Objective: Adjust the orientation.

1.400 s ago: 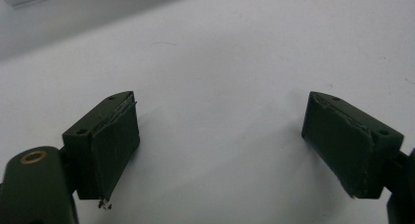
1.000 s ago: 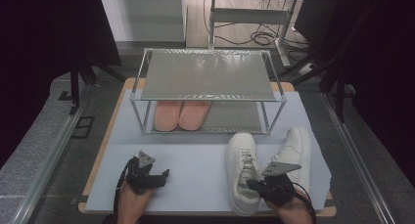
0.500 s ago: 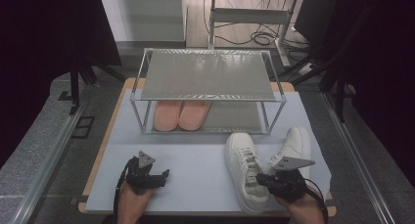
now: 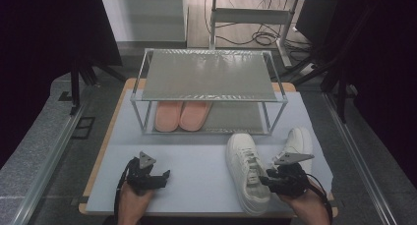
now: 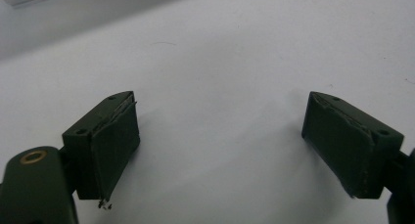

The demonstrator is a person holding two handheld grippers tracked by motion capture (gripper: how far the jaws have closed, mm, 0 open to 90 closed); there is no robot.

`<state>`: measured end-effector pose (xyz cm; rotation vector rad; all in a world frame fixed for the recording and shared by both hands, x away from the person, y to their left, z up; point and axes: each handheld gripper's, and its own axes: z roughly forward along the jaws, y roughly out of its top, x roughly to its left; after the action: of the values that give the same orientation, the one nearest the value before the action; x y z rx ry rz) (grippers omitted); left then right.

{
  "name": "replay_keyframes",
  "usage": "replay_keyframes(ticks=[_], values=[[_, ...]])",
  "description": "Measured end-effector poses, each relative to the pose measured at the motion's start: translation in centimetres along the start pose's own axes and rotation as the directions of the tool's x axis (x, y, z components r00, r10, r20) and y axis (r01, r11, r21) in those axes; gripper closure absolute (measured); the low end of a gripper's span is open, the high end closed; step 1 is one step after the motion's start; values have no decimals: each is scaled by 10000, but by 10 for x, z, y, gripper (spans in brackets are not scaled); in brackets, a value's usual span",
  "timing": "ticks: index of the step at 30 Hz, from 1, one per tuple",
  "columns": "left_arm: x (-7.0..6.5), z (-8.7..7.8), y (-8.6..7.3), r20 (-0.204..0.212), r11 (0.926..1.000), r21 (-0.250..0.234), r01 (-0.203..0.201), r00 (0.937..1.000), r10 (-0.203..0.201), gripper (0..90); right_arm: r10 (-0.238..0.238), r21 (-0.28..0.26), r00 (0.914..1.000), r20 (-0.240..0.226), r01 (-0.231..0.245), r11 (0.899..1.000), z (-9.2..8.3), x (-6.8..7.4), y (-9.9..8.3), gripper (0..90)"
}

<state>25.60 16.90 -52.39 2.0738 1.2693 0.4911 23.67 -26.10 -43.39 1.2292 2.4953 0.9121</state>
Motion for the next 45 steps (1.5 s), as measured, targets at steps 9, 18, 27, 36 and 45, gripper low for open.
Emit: replay_keyframes(ticks=[9,18,27,36,45], values=[[0,0,0,11,10000,-4,22,10000,-22,139,262,439,9995,154,-269,9987,18,-2,7,613],[0,0,0,12,10000,-2,20,10000,-20,139,781,585,9952,593,-816,9950,16,2,10,763],[0,0,0,15,10000,-3,20,10000,-19,139,897,471,9957,227,-907,9948,10,8,22,809],[0,0,0,21,10000,14,26,10000,-26,139,367,478,9993,-77,-362,9982,7,19,40,814],[0,0,0,23,10000,-22,79,10000,-79,139,261,396,9944,-1024,-221,9990,4,26,55,817]])
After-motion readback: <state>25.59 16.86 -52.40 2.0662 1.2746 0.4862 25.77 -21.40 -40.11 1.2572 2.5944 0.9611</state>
